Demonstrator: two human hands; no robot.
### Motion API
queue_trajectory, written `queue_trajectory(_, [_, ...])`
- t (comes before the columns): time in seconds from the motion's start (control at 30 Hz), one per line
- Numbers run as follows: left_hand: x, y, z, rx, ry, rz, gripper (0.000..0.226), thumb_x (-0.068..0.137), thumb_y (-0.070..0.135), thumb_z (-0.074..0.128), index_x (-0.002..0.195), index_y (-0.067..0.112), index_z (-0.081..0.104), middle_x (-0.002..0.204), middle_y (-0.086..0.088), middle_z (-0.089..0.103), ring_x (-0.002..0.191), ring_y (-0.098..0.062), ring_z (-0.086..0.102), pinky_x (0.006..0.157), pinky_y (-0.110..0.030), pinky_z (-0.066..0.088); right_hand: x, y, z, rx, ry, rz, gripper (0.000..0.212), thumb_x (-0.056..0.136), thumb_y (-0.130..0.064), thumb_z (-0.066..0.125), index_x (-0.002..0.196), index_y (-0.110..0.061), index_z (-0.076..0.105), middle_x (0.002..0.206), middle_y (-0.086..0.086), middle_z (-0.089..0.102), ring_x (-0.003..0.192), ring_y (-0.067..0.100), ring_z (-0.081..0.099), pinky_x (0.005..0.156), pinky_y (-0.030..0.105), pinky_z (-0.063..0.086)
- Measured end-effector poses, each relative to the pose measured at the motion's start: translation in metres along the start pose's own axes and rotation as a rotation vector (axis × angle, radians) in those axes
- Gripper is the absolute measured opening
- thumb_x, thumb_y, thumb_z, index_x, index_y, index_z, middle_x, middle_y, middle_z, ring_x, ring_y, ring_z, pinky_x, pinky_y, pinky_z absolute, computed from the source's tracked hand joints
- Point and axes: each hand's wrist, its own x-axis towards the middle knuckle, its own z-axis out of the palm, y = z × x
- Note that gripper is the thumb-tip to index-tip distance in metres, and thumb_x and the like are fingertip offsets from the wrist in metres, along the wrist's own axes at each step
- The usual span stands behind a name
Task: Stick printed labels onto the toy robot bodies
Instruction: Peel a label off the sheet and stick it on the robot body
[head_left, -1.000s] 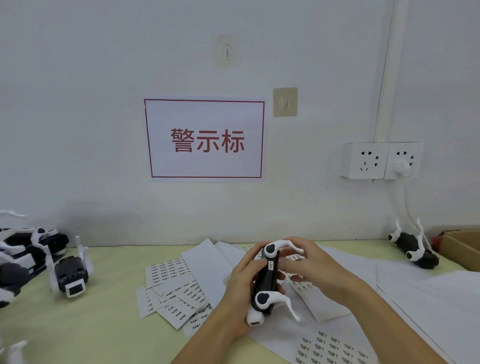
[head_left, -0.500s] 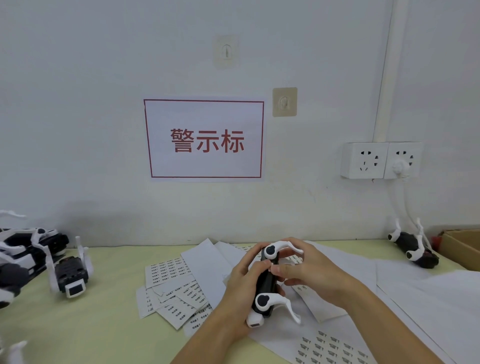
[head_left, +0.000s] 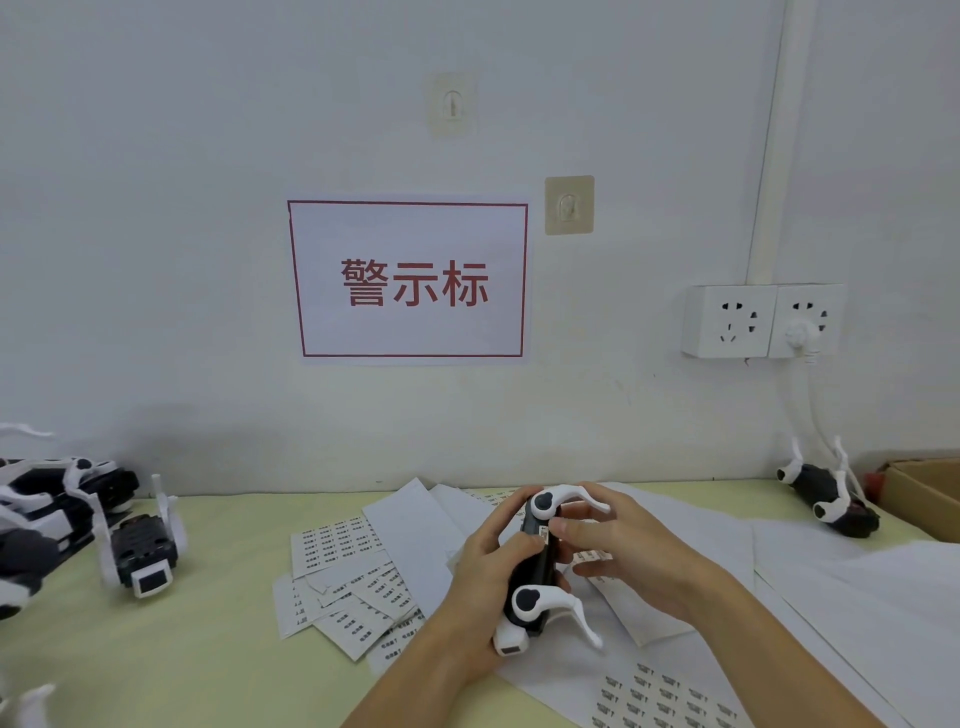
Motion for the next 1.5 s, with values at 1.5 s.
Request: queue_trajectory(1.5, [0.0, 0.0, 0.002, -0.02, 0.04, -0.021, 0.033, 0.097, 0.006, 0.053, 0.123, 0.022, 0.063, 0.099, -0.02, 0.07, 0.076, -0.033, 0.065, 0.066, -0.04, 0.055, 0.005, -0.002, 0.007, 0.004, 0.059, 0.016, 0.038, 0.089, -0.039, 0.063, 0.103, -0.004, 0.059, 0.095, 0.007, 0.073, 0.077, 0.024, 0.068, 0.084, 0.046, 0.054])
